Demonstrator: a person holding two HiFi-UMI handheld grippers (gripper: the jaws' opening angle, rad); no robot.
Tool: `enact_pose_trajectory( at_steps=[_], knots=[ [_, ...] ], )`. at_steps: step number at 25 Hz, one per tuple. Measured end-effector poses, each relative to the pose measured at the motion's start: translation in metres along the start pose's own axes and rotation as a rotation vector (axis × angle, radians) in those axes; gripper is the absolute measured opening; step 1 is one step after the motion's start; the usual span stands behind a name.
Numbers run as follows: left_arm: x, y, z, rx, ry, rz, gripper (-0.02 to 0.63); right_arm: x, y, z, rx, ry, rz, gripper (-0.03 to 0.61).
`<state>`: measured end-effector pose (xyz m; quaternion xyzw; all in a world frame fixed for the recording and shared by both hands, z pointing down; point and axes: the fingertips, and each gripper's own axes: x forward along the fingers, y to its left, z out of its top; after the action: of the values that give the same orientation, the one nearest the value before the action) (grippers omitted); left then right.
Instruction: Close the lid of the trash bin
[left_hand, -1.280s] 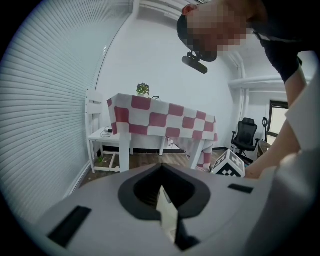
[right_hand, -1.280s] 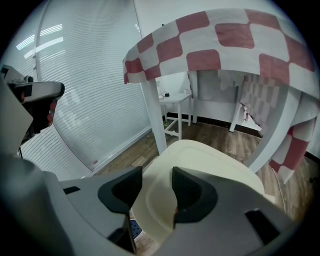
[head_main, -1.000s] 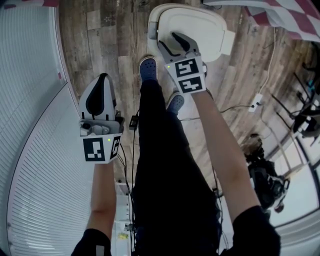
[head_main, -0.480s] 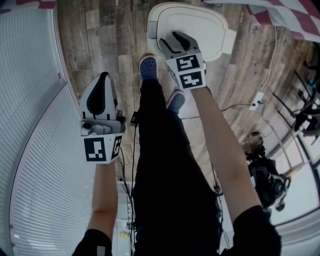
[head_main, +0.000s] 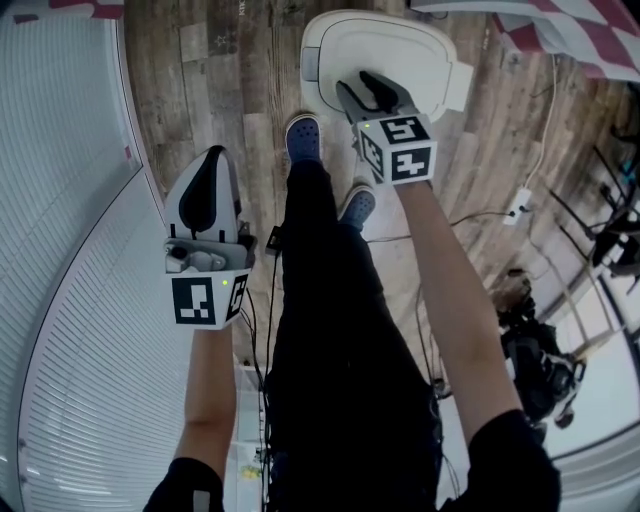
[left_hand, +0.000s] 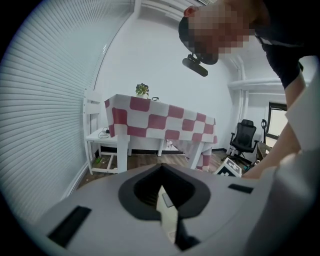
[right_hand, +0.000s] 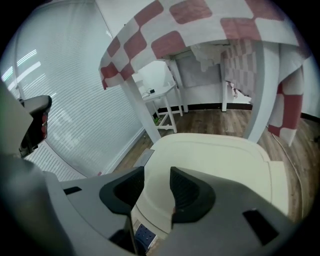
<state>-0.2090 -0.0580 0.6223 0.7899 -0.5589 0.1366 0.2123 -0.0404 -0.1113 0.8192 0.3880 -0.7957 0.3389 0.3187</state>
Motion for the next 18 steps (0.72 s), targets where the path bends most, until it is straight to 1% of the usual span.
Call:
enact_pose_trajectory(
  at_steps=[4,11,12,15,18],
  knots=[
    [-0.008,-0.005,0.012,0.022,-0.013,-0.003,0.008,-0.05,-0.005,0.012,-0.023,-0.093,-0.021,0.158],
    [-0.041,-0.043,0.06,0.054,-0.057,-0.015,0.008,-0.161,-0.018,0.022,0.038,-0.205,-0.083,0.177],
    [-0.046,-0.05,0.065,0.05,-0.06,-0.02,0.008,-0.178,-0.018,0.026,0.036,-0.226,-0.092,0.181],
    [-0.067,-0.076,0.083,0.002,-0.058,-0.043,0.008,-0.231,-0.01,0.035,0.016,-0.278,-0.103,0.184],
    [-0.1,-0.102,0.107,0.002,-0.074,-0.042,0.008,-0.286,0.008,0.038,-0.024,-0.297,-0.097,0.196]
  ],
)
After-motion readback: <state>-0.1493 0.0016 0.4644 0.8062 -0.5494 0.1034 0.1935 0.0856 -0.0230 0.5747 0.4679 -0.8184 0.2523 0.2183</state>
